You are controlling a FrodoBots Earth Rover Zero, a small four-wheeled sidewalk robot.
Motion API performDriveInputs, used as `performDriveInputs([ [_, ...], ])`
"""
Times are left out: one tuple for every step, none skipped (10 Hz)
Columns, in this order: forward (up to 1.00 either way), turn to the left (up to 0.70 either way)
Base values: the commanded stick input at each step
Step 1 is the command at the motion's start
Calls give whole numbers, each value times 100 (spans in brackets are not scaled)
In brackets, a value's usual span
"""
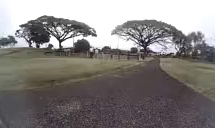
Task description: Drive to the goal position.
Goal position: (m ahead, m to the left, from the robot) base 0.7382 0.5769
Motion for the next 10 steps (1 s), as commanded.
performDriveInputs([
  [70, 0],
  [70, 0],
  [70, 0],
  [70, 0],
  [70, 0],
  [70, 0],
  [70, 0],
  [70, 0],
  [70, 0],
  [70, 0],
])
